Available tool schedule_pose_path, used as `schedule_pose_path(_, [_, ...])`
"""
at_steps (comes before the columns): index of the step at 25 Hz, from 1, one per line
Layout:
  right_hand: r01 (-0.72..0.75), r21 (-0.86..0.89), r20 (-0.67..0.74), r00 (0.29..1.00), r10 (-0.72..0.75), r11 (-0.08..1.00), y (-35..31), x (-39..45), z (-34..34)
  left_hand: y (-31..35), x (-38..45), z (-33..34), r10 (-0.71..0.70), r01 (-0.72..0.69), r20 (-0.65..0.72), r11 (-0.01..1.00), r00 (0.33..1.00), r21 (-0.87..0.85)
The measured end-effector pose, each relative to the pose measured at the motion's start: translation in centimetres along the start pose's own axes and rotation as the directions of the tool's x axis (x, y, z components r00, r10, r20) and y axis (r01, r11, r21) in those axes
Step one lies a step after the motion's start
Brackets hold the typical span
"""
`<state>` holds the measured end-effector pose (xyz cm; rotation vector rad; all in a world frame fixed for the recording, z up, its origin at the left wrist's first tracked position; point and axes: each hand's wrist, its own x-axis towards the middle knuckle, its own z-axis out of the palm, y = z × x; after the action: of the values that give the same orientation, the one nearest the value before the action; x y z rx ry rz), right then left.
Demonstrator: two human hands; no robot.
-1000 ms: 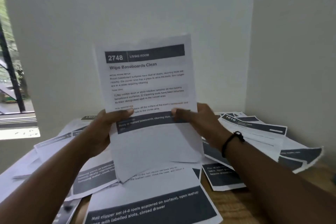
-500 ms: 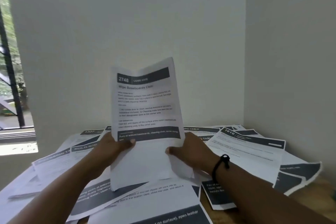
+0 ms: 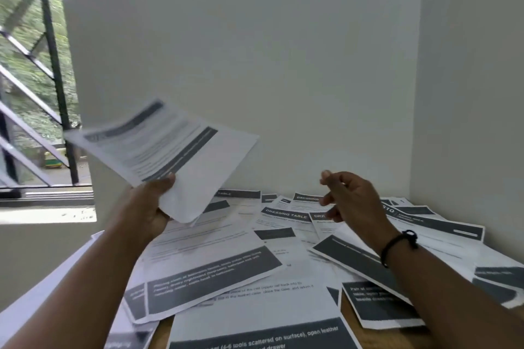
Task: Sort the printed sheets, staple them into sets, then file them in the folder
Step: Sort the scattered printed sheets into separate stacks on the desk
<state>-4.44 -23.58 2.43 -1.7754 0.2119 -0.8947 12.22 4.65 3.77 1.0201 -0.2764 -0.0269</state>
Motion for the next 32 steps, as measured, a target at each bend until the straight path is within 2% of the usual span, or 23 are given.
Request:
schedule_pose_path(4, [-0.015,-0.244,0.004,1.000,0.017,0.970,2.3,1.1,-0.7,-1.1,3.1,-2.8,-0.112,0.100,-0.148,0.991,0.983,-0.089])
schedule_pose_path(7, [-0.010,-0.420,0.064,0.997,0.040,0.908,3.2,1.1,-0.6,-1.4,3.6,-3.4,-0.078,0.045,-0.288,0.992,0.954,-0.120])
schedule_pose_path(9, [0.011,-0.521,0.119,0.991,0.060,0.854,3.2,0.9,-0.5,-1.2,3.9,-4.1,-0.051,-0.005,-0.411,0.991,0.910,-0.133])
schedule_pose_path(11, [0.090,-0.652,0.198,0.979,0.054,0.753,3.0,0.2,0.1,-0.7,3.8,-4.7,-0.044,-0.015,-0.444,0.991,0.895,-0.130])
schedule_pose_path(13, [0.253,-0.752,0.315,0.949,-0.006,0.609,2.4,-1.1,1.3,-0.1,3.6,-4.9,-0.043,-0.032,-0.439,0.986,0.897,-0.162])
schedule_pose_path(15, [0.440,-0.720,0.475,0.876,-0.081,0.537,1.1,-3.2,3.3,0.6,3.0,-4.9,-0.047,-0.045,-0.451,0.981,0.891,-0.191])
schedule_pose_path(17, [0.556,-0.627,0.621,0.779,-0.080,0.545,-0.2,-5.4,5.4,1.1,2.1,-4.8,-0.067,-0.042,-0.457,0.973,0.887,-0.225])
schedule_pose_path(20, [0.577,-0.534,0.735,0.678,0.002,0.618,-1.0,-7.4,7.4,1.8,1.3,-5.4,-0.141,-0.045,-0.464,0.928,0.875,-0.369])
schedule_pose_path(22, [0.554,-0.521,0.743,0.669,0.026,0.649,-0.8,-7.7,7.6,2.0,1.2,-5.8,-0.161,-0.043,-0.452,0.911,0.878,-0.410])
schedule_pose_path(25, [0.529,-0.528,0.746,0.663,0.064,0.664,-0.3,-7.8,7.1,1.5,1.2,-5.9,-0.127,-0.017,-0.435,0.950,0.891,-0.312])
schedule_pose_path(27, [0.557,-0.535,0.763,0.641,0.081,0.636,-0.4,-7.7,7.1,1.4,1.2,-5.7,-0.094,-0.033,-0.424,0.959,0.901,-0.283])
schedule_pose_path(28, [0.595,-0.548,0.761,0.646,0.056,0.588,-0.3,-7.5,7.2,1.5,1.4,-5.6,-0.086,-0.042,-0.446,0.962,0.891,-0.269])
schedule_pose_path(30, [0.657,-0.593,0.674,0.722,-0.160,0.465,-0.1,-6.6,7.2,2.0,1.2,-5.4,-0.066,-0.063,-0.515,0.971,0.855,-0.229])
schedule_pose_path(32, [0.617,-0.679,0.520,0.787,-0.333,0.398,-0.5,-6.0,6.9,2.7,0.9,-5.3,-0.031,-0.074,-0.531,0.981,0.847,-0.177])
